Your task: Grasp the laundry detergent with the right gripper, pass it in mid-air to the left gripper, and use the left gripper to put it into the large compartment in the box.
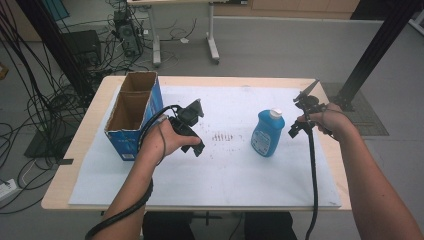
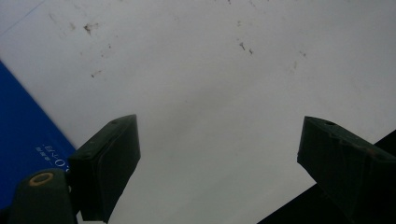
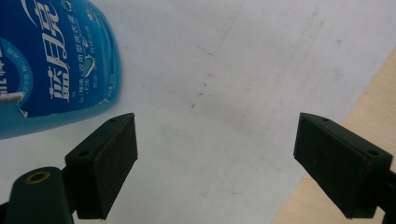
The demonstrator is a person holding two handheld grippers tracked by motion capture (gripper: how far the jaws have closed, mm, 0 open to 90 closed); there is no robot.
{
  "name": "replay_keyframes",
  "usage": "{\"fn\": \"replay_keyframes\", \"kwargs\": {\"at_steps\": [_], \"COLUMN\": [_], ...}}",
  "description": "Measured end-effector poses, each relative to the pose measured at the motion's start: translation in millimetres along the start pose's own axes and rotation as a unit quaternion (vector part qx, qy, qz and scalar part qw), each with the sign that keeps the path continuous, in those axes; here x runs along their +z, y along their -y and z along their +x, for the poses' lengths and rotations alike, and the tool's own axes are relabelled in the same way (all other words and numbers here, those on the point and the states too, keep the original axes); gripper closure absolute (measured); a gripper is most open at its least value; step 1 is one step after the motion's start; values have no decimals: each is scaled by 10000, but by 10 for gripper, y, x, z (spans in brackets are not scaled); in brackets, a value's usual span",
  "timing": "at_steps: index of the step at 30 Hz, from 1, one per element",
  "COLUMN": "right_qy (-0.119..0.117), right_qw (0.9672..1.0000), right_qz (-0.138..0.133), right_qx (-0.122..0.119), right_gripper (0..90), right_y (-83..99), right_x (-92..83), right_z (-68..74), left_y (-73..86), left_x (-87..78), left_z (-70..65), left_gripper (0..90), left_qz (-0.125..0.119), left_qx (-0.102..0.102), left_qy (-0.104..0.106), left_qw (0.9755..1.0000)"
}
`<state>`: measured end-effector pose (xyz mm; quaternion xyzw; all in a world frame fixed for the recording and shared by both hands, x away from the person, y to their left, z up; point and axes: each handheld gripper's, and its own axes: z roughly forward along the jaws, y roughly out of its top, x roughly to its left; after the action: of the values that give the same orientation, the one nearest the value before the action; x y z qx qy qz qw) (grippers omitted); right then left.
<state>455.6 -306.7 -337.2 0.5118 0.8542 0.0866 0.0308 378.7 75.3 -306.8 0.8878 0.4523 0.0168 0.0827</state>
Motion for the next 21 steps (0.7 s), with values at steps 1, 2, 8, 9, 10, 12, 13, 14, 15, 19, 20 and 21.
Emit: {"fn": "replay_keyframes", "kwargs": {"at_steps": [1,2,8,9,10,12,13,14,15,19,20,21], "right_qy": [0,1,-35,-38,-38,-62,-60,-65,-65,-34,-52,-47], "right_qw": [10000,10000,10000,10000,10000,9999,9999,9999,9999,9999,9999,9999], "right_qz": [0,-17,-79,-82,-82,-86,-87,-104,-104,-102,-117,-129], "right_qx": [0,-7,-12,5,5,16,10,9,9,19,16,-4], "right_gripper": [133,133,133,133,133,132,133,133,133,134,134,132], "right_y": [0,1,14,16,16,19,20,22,22,35,42,52], "right_x": [0,0,1,1,1,2,2,1,1,-4,-7,-15], "right_z": [0,-6,-2,1,1,3,3,4,4,9,10,11], "left_y": [0,-2,-4,-5,-4,-2,-1,1,4,22,29,45], "left_x": [-2,2,-9,-5,-2,11,14,20,26,35,38,50], "left_z": [2,1,10,13,18,24,28,33,37,45,43,47], "left_gripper": [134,134,134,134,134,134,134,134,134,135,134,134], "left_qz": [20,17,-31,-39,-26,-51,-45,-40,-41,-75,-63,-20], "left_qx": [28,34,12,4,0,-11,1,-3,-10,-62,-73,-82], "left_qy": [0,3,-15,-11,7,18,23,31,39,34,33,44], "left_qw": [10000,10000,10000,10000,10000,10000,10000,10000,10000,9999,9999,10000]}}
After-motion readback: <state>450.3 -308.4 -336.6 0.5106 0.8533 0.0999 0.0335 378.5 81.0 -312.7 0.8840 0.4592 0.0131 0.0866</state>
